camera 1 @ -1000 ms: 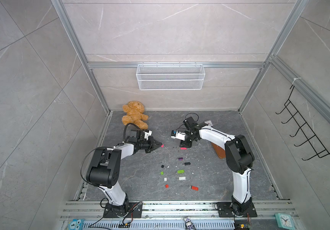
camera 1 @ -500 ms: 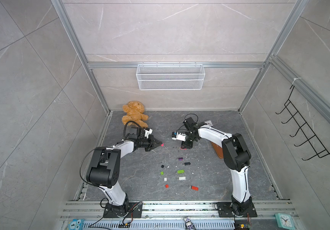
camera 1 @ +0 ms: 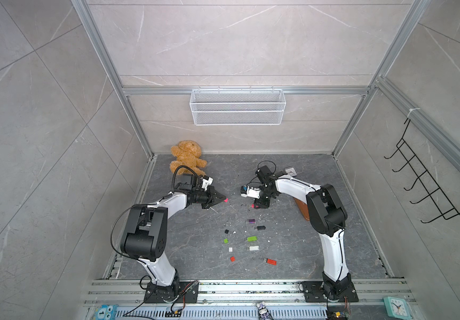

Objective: Close the usb drive cover
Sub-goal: Pick up the USB drive from the center of the board.

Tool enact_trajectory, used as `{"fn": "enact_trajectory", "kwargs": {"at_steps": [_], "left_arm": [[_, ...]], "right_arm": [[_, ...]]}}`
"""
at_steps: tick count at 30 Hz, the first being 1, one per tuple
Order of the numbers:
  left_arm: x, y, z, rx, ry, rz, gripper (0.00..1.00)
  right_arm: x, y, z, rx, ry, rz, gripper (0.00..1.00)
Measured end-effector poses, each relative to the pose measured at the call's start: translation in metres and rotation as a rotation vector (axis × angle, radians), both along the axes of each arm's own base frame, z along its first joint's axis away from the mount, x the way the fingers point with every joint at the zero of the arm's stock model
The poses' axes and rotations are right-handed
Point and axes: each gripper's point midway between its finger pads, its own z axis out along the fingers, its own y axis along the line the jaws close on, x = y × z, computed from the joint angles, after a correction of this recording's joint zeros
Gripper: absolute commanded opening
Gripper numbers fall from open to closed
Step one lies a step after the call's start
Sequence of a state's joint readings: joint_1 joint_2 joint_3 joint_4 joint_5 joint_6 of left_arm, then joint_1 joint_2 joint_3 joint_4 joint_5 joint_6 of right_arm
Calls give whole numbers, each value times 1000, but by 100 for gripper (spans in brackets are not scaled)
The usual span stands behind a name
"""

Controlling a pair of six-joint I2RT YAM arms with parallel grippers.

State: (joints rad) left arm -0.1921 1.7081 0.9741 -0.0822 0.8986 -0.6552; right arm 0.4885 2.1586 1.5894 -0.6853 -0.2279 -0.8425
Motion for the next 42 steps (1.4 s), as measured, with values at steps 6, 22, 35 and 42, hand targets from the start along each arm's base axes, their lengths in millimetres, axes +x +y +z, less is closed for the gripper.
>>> {"fn": "enact_trajectory", "kwargs": {"at_steps": [6,22,35,42], "left_arm": [[-1,1,-2,9,2,0,1],[-6,2,-1,21,5,-11,0],[-8,2,8,10,-34,-9,0],[-7,1,10,-3,-42,-8,0]], "right_arm": [[-2,-1,0,-8,13,-14,25],[-6,0,0,-19,49,-110,28],[-20,3,2,-1,70,-168,16],[-54,27,39,115,12,-185,16]]}}
